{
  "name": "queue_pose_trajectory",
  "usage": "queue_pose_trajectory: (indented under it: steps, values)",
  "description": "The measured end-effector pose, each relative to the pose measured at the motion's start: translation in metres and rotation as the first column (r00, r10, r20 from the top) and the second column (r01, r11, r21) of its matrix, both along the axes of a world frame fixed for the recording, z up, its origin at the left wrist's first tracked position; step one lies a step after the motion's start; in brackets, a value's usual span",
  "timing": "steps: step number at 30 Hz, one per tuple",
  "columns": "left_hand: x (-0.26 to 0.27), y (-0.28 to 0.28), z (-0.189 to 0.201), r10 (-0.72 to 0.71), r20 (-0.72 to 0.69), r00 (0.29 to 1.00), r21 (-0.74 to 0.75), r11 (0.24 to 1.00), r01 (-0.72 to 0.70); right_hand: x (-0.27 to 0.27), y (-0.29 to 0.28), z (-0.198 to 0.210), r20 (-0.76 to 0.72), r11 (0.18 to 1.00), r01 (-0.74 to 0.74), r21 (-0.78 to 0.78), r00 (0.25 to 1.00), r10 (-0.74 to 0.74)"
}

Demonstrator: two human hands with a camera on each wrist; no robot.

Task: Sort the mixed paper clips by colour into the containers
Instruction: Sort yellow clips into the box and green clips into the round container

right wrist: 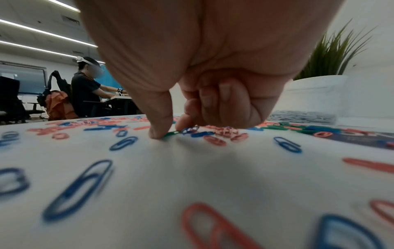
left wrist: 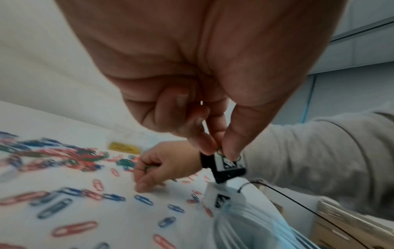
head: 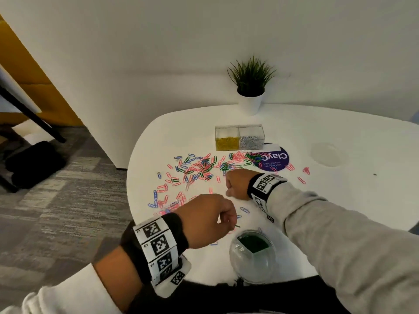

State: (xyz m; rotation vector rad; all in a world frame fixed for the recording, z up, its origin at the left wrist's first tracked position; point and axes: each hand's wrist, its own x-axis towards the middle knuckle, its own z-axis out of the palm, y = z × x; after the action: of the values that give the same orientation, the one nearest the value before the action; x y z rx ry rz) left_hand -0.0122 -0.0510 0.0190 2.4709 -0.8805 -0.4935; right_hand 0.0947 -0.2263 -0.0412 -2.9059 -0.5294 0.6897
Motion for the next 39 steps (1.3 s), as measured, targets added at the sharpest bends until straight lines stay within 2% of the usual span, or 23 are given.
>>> queue_pose_trajectory:
  steps: [2, 6, 8, 10, 13, 16, 21, 27, 30, 33, 37, 38, 39]
  values:
    - [-0.007, -0.013, -0.007, -0.079, 0.062, 0.995, -0.012, 0.997, 0.080, -0.002, -0.002, -0.001, 0.012, 0.999, -0.023, -0.026, 1.000, 0.023]
    - [-0.015, -0.028, -0.017, -0.197, 0.156, 0.968, 0.110, 0.977, 0.181, -0.012, -0.003, 0.006, 0.025, 0.996, -0.076, -0.045, 0.997, 0.077]
    - [-0.017, -0.028, -0.019, -0.173, 0.138, 0.975, 0.080, 0.983, 0.163, -0.018, -0.008, 0.016, 0.030, 0.995, -0.096, -0.037, 0.995, 0.097]
    - [-0.019, -0.026, -0.019, -0.127, 0.076, 0.989, 0.021, 0.992, 0.126, -0.031, -0.021, 0.034, 0.044, 0.997, -0.049, 0.059, 0.998, 0.047]
    - [-0.016, -0.023, -0.019, -0.138, 0.049, 0.989, 0.034, 0.990, 0.136, -0.066, -0.048, 0.063, 0.055, 0.982, 0.020, 0.190, 0.998, -0.031]
    - [-0.011, -0.016, -0.020, -0.146, 0.040, 0.988, 0.059, 0.988, 0.144, -0.103, -0.060, 0.076, 0.009, 0.983, 0.025, 0.183, 1.000, -0.027]
    - [-0.009, -0.006, -0.022, 0.010, 0.107, 0.994, -0.079, 0.997, -0.001, -0.139, -0.045, 0.060, 0.002, 0.983, -0.065, 0.173, 0.998, 0.066]
    - [-0.013, -0.009, -0.025, -0.039, 0.193, 0.980, -0.012, 0.999, 0.042, -0.152, -0.039, 0.040, 0.063, 0.979, -0.152, 0.134, 0.988, 0.144]
    - [-0.016, -0.011, -0.027, -0.033, 0.153, 0.988, -0.062, 0.997, 0.043, -0.158, -0.046, 0.046, 0.062, 0.973, -0.107, 0.203, 0.993, 0.096]
    - [-0.017, -0.017, -0.031, -0.055, 0.144, 0.988, -0.108, 0.992, 0.071, -0.159, -0.058, 0.052, 0.050, 0.933, -0.008, 0.360, 0.999, -0.011]
    - [-0.021, -0.027, -0.035, -0.155, 0.176, 0.972, -0.003, 0.987, 0.158, -0.152, -0.074, 0.051, -0.088, 0.785, 0.241, 0.571, 0.968, -0.234]
    - [-0.022, -0.027, -0.036, -0.181, 0.199, 0.963, 0.033, 0.983, 0.178, -0.150, -0.078, 0.049, -0.093, 0.771, 0.274, 0.575, 0.958, -0.271]
    - [-0.023, -0.026, -0.038, -0.200, 0.220, 0.955, 0.059, 0.980, 0.192, -0.147, -0.083, 0.046, -0.060, 0.792, 0.274, 0.546, 0.955, -0.289]
